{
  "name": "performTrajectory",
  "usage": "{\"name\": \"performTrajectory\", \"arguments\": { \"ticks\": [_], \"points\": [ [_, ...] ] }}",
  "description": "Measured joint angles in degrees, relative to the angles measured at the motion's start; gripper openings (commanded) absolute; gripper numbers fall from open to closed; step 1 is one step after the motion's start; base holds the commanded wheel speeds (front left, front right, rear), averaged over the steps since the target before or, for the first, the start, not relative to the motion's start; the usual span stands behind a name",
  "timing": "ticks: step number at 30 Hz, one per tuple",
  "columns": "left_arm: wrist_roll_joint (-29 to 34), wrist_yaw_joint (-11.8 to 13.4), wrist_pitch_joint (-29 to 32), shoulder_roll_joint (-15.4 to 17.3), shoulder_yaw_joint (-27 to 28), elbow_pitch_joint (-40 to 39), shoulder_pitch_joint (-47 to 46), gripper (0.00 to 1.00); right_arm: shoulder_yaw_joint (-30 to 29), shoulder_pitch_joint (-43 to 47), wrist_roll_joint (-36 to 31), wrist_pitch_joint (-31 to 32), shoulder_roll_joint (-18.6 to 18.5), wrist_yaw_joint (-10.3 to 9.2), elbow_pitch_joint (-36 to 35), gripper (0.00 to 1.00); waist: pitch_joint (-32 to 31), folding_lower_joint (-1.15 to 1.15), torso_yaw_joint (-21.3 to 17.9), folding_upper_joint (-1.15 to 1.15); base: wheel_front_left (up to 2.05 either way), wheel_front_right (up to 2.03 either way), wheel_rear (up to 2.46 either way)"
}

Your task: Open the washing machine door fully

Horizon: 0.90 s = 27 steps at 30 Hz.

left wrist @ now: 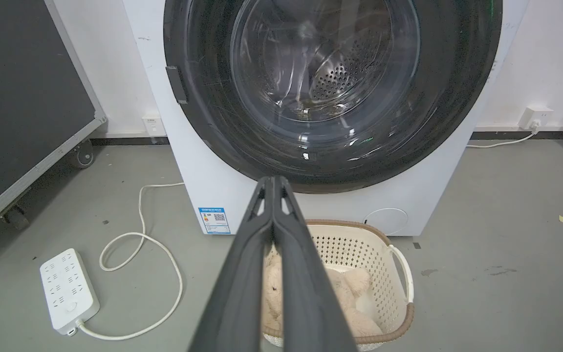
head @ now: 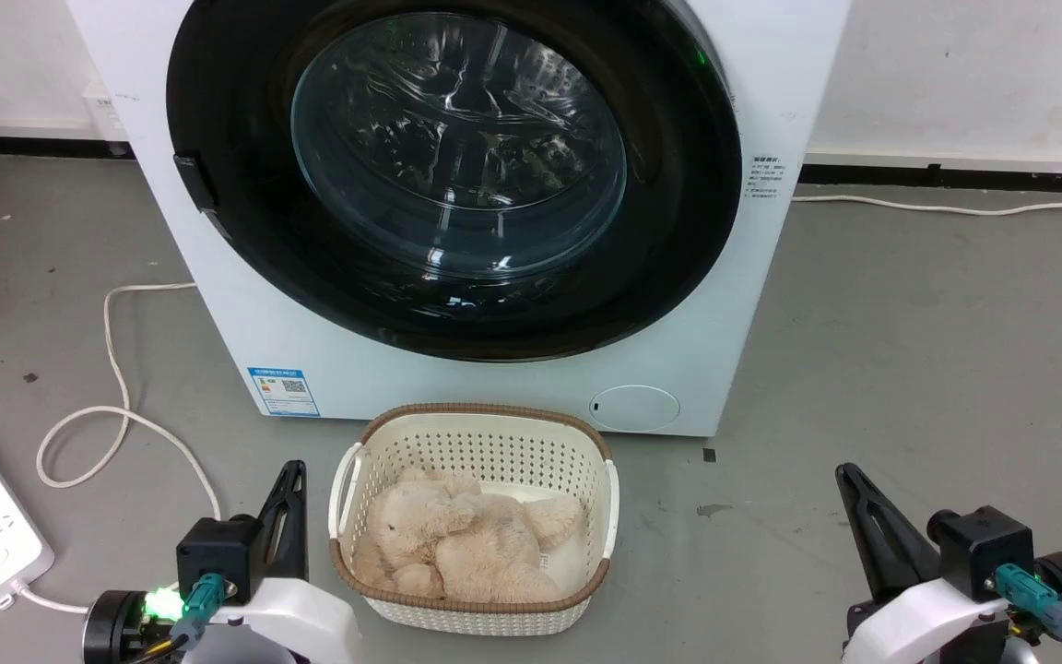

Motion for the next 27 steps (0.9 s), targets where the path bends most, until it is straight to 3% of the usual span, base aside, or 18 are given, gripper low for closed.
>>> {"name": "performTrajectory", "arguments": {
  "ticks": [1,2,27],
  "points": [
    [0.0,0.0,0.0,0.0,0.0,0.0,0.0,0.00,0.0,0.0,0.0,0.0,0.0,0.00,0.0,0.00,0.0,0.00,0.0,0.00,0.00,0.00,0.00],
    [0.0,0.0,0.0,0.0,0.0,0.0,0.0,1.00,0.0,0.0,0.0,0.0,0.0,0.00,0.0,1.00,0.0,0.00,0.0,0.00,0.00,0.00,0.00],
    [-1.0,0.2,-2.3,0.0,-1.7,-0.1,-0.3,1.00,-0.8,-0.4,1.0,-2.1,-0.2,0.00,-0.3,1.00,2.7,0.00,0.5,0.00,0.00,0.00,0.00]
  ]
}}
